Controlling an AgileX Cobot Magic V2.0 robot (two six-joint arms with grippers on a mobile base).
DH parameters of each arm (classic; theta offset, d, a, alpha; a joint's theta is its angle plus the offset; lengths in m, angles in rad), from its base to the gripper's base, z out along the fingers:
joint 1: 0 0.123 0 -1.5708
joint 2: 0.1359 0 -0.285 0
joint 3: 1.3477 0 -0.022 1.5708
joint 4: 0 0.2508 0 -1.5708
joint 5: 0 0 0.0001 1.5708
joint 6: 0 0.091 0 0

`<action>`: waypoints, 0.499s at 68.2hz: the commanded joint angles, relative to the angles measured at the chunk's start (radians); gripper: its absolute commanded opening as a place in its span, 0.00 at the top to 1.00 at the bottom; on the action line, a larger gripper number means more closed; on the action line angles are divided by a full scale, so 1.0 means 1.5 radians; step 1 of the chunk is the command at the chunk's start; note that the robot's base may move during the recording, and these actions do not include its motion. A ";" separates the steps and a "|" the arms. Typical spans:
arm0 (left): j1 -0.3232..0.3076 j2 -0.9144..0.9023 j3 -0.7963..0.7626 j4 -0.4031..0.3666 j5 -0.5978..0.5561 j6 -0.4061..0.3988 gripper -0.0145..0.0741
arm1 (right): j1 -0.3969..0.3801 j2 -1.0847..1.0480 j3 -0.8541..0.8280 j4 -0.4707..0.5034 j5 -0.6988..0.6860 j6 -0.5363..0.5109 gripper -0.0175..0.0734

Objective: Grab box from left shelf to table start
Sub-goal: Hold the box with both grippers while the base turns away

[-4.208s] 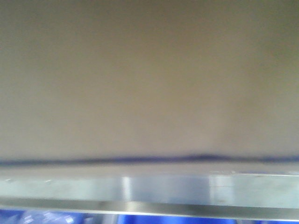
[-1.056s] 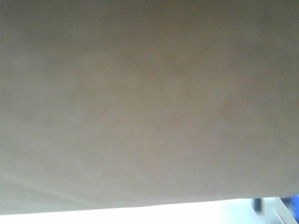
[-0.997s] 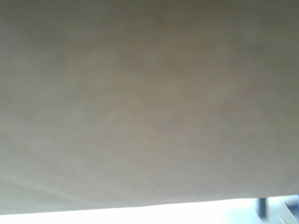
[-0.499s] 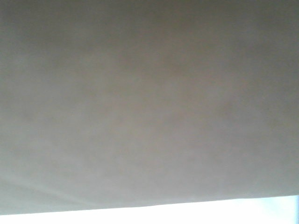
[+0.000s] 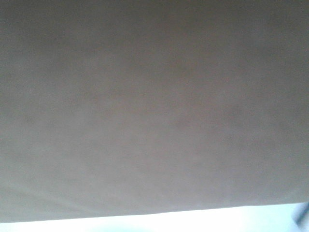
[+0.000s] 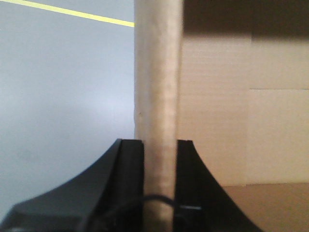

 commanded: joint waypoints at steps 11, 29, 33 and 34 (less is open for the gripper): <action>-0.004 0.006 -0.006 0.034 0.024 -0.002 0.95 | -0.003 0.010 -0.020 -0.018 -0.091 0.003 0.74; -0.004 0.006 -0.006 0.034 0.024 -0.002 0.95 | -0.003 0.010 -0.017 -0.018 -0.091 0.003 0.74; -0.004 0.006 -0.006 0.034 0.024 -0.002 0.95 | -0.003 0.010 -0.017 -0.018 -0.091 0.003 0.74; -0.004 0.006 -0.006 0.034 0.024 -0.002 0.95 | -0.003 0.010 -0.017 -0.018 -0.091 0.003 0.74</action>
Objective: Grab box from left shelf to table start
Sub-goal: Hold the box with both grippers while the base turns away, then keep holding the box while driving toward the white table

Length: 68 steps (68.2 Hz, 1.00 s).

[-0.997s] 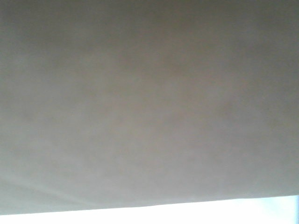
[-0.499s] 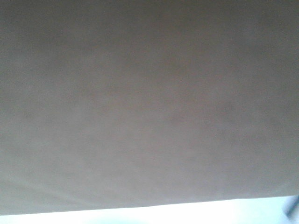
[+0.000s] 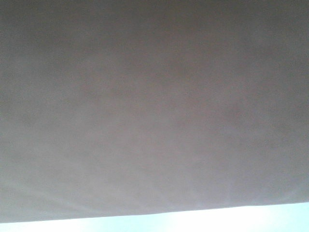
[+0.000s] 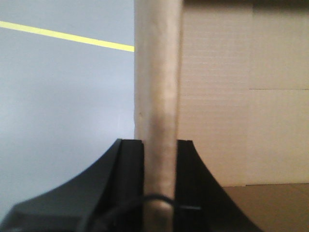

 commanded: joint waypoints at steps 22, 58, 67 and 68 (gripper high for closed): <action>-0.004 0.006 -0.006 0.034 0.024 -0.002 0.95 | -0.003 0.010 -0.019 -0.018 -0.091 0.003 0.74; -0.004 0.006 -0.006 0.034 0.024 -0.002 0.95 | -0.003 0.010 -0.019 -0.018 -0.091 0.003 0.74; -0.004 0.006 -0.006 0.034 0.024 -0.002 0.95 | -0.003 0.010 -0.019 -0.018 -0.091 0.003 0.74; -0.004 0.006 -0.006 0.034 0.024 -0.002 0.95 | -0.003 0.010 -0.019 -0.018 -0.091 0.003 0.74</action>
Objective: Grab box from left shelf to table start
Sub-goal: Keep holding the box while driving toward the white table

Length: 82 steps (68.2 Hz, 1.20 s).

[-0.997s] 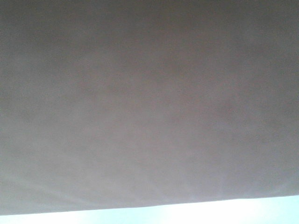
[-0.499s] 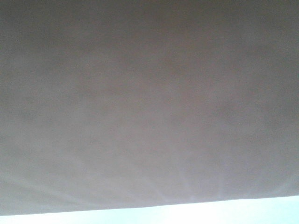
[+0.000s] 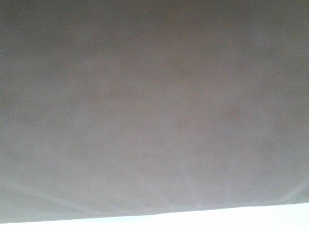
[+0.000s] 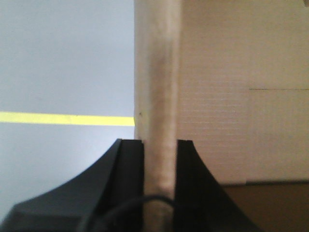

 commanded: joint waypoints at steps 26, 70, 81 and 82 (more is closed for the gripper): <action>-0.004 0.006 -0.006 0.034 0.024 -0.002 0.95 | -0.003 0.010 -0.019 -0.018 -0.090 0.003 0.74; -0.004 0.006 -0.006 0.033 0.024 -0.002 0.95 | -0.003 0.010 -0.019 -0.018 -0.090 0.003 0.74; -0.004 0.006 -0.006 0.033 0.024 -0.002 0.95 | -0.003 0.011 -0.019 -0.018 -0.091 0.003 0.74; -0.004 0.006 -0.006 0.033 0.024 -0.002 0.95 | -0.003 0.011 -0.019 -0.018 -0.091 0.003 0.74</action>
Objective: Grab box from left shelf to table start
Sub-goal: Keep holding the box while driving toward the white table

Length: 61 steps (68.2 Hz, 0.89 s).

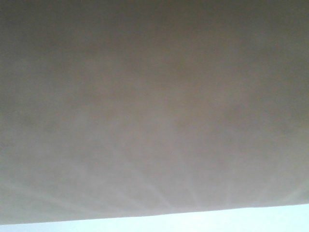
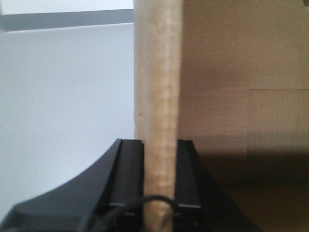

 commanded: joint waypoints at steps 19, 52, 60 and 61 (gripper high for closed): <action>-0.002 0.006 -0.007 0.033 0.024 -0.002 0.95 | -0.002 0.011 -0.019 -0.018 -0.090 0.003 0.74; -0.002 0.006 -0.007 0.033 0.024 -0.002 0.95 | -0.002 0.011 -0.019 -0.018 -0.090 0.003 0.74; -0.002 0.006 -0.007 0.033 0.024 -0.002 0.95 | -0.002 0.011 -0.019 -0.018 -0.090 0.003 0.74; -0.002 0.006 -0.007 0.033 0.024 -0.002 0.95 | -0.002 0.011 -0.019 -0.018 -0.090 0.003 0.74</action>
